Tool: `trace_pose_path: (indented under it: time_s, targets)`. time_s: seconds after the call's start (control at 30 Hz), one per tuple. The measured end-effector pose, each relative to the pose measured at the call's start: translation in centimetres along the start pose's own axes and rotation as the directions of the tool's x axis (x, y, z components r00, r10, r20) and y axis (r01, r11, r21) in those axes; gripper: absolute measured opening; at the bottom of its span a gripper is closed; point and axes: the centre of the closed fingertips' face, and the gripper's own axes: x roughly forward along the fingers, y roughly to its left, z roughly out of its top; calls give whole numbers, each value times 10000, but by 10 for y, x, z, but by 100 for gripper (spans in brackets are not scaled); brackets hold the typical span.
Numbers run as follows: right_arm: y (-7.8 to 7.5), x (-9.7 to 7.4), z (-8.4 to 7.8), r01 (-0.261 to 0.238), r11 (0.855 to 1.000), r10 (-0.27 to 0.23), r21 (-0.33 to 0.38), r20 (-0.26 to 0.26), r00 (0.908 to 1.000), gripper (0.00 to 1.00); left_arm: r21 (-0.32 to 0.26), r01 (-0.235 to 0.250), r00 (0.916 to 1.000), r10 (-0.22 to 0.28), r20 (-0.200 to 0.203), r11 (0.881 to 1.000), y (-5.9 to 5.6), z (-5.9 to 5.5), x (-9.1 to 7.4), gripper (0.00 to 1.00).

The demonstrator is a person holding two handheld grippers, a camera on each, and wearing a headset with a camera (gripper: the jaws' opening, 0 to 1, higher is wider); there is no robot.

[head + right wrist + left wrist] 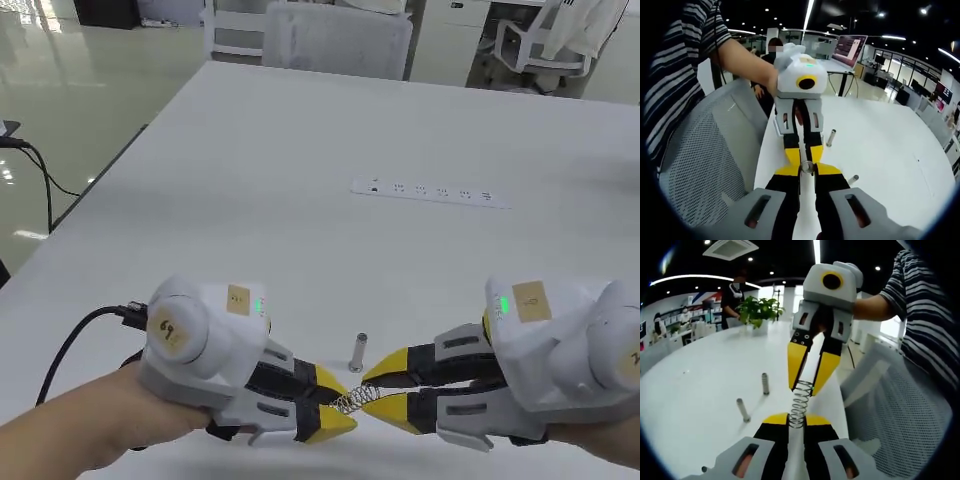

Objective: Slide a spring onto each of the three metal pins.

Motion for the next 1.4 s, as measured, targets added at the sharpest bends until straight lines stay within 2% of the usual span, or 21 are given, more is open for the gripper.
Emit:
trace_pose_path:
  time_s: [0.13, 0.3, 0.6, 0.9, 1.03, 1.17, 1.4]
  targets:
    - [0, 2, 2, 107, 9999, -107, 21, 77, 9999, 7, 47, -46, 10000, 46, -28, 10000, 0, 0, -1, 2]
    - [1, 5, 10, 201, 9997, -208, 165, 435, 9988, 7, 86, -2, 10000, 3, -27, 10000, -2, 1, 1, 2]
    - [3, 10, 18, 472, 9982, -447, -368, 668, 9968, 7, 52, 36, 9999, -37, 116, 10000, -5, 6, 4, 3]
    - [4, 10, 17, 389, 9979, -357, -514, 622, 9974, 7, -238, 49, 9999, -46, 111, 9997, -5, 2, 0, 3]
    - [6, 12, 17, 339, 9965, -307, -763, 435, 9986, 7, -228, 1, 10000, -2, -9, 9997, -4, -1, 0, 4]
    - [7, 14, 14, 282, 9945, -263, -1010, 195, 9995, 7, -452, -47, 9997, 59, 252, 9990, -2, 3, -1, 8]
    - [5, 12, 13, 398, 9944, -382, -980, 176, 9991, 7, -487, -192, 9996, 202, 200, 9986, 0, 1, -5, 13]
